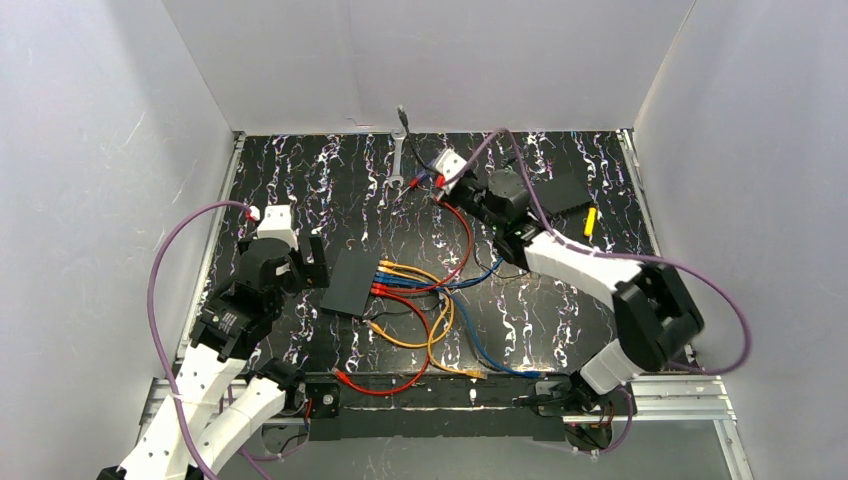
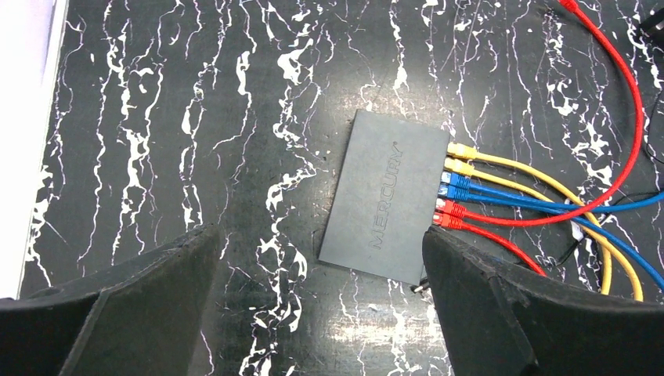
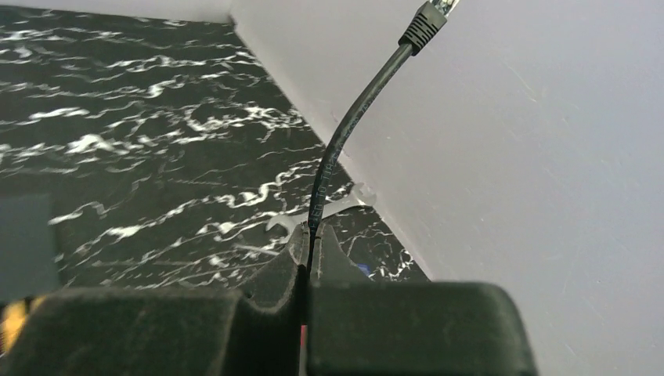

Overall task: Insert the plug into the switch port
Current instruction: Pick up the connector from the center of the board.

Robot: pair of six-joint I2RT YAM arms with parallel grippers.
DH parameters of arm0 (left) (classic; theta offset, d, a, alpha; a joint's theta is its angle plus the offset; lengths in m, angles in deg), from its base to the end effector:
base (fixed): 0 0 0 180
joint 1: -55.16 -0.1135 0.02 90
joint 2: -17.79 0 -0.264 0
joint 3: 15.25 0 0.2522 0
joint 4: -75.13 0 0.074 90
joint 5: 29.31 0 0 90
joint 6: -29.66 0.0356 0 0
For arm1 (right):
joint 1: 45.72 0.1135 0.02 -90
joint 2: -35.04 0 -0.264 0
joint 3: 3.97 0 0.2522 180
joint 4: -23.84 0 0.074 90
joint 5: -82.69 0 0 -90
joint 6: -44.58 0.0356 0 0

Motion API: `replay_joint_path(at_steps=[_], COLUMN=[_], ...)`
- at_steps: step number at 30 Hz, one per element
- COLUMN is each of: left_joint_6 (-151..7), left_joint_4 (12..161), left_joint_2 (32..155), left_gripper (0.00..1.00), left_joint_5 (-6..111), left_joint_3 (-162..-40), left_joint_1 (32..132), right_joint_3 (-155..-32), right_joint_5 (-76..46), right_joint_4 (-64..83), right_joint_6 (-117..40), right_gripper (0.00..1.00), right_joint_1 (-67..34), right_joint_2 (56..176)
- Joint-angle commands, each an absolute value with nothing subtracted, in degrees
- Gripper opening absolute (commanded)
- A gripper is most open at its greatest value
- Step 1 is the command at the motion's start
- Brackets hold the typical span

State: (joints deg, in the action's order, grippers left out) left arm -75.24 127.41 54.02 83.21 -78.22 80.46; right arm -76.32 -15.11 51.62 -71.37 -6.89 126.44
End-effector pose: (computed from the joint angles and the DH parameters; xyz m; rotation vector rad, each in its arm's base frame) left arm 0.1222 -0.0427 0.3369 -0.0676 1.9797 -0.0584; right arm 0.2874 0.2375 0.3117 -0.8567 1.1397 0.2820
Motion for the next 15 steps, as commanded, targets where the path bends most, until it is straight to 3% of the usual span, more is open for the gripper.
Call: replay_joint_path(at_steps=[1, 7, 15], left_joint_6=[-74.5, -74.5, -76.6], left_joint_4=[126.6, 126.3, 126.0], left_joint_2=[54.6, 55.7, 56.6], left_gripper=[0.99, 0.99, 0.99], left_joint_5=[81.7, 79.5, 78.2], left_joint_3=[-78.1, -78.0, -78.5], left_joint_1=[80.5, 80.5, 80.4], right_joint_3=[-72.9, -68.3, -58.4], right_joint_5=[-13.7, -12.5, -6.9], right_joint_4=[37.6, 23.4, 28.7], right_joint_6=[-77.2, -77.0, -75.6], right_gripper=[0.01, 0.01, 0.01], right_joint_1=[-2.9, 2.2, 8.4], right_joint_2=[116.3, 109.1, 103.8])
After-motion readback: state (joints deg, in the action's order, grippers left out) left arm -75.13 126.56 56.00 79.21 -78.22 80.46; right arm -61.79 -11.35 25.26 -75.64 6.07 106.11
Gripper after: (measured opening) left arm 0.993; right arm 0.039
